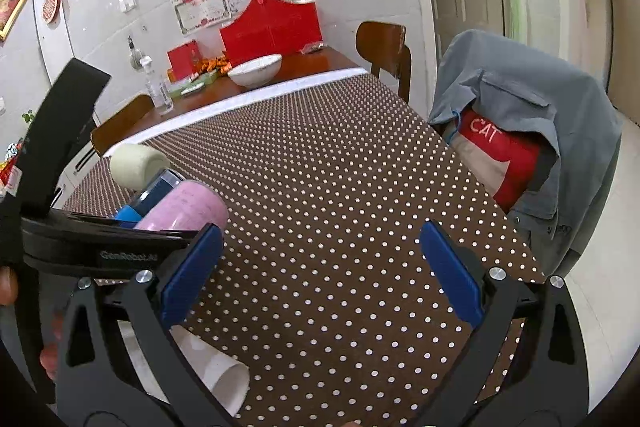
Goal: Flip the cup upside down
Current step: 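Close the left gripper around the pink cup's body, then lift the pink cup, stand it on the table, open the left gripper, then close the right gripper around the standing pink cup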
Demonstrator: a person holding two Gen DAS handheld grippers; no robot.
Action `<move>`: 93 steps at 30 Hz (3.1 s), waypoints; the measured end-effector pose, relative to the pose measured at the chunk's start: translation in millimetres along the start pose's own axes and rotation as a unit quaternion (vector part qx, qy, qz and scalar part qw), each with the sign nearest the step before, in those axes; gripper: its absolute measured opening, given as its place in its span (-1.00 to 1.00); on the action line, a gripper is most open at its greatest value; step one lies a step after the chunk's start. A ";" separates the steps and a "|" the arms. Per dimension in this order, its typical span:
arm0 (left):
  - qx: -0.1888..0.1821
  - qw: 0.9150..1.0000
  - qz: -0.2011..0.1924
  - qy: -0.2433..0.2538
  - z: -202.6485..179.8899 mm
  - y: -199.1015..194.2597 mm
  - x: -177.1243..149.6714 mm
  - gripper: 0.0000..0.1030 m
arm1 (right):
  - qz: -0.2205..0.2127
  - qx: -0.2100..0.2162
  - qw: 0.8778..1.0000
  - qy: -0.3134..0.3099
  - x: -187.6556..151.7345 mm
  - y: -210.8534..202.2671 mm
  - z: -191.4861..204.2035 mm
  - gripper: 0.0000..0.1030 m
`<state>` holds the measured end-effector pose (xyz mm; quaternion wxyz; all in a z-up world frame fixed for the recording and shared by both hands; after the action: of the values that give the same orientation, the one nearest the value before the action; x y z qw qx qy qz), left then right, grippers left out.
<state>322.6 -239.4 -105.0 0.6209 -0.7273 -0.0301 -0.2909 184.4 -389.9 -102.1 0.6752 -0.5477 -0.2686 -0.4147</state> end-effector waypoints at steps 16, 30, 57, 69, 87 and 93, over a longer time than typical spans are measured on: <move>0.001 0.996 -0.075 -0.056 82.4 -96.6 -73.9 0.30 | -0.020 0.054 0.997 -0.058 -7.9 -47.1 103.3 0.88; -0.022 0.990 -0.052 -0.128 153.1 -86.5 -136.5 0.30 | 0.029 0.058 0.993 -0.100 -44.3 -35.3 166.5 0.88; -0.021 0.990 -0.042 -0.131 166.8 -77.7 -162.9 0.36 | 0.048 0.060 0.991 -0.111 -54.7 -32.2 174.7 0.88; 0.040 0.983 -0.109 -0.142 196.2 -118.7 -191.1 0.36 | 0.063 0.074 0.987 -0.125 -56.7 -34.1 208.8 0.88; 0.124 0.960 -0.171 -0.186 254.2 -131.0 -223.2 0.36 | 0.213 0.109 0.967 -0.088 -74.6 30.5 260.9 0.87; 0.120 0.960 -0.168 -0.191 263.0 -123.9 -222.3 0.36 | 0.246 0.113 0.960 -0.077 -80.9 45.7 263.4 0.76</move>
<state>189.6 101.5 -113.3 0.6282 -0.6742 -0.3046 -0.2410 206.1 -112.4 -124.4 0.7913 -0.5469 -0.2219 -0.1594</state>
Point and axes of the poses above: each gripper's, at about its wrist camera, not at the fingertips, and y roughly the way its jaws point, z to its left, x to its top, the point moved 1 cm from there along y, roughly the way its jaws point, and after that the axes turned 4 degrees about x, right-handed, at the moved point
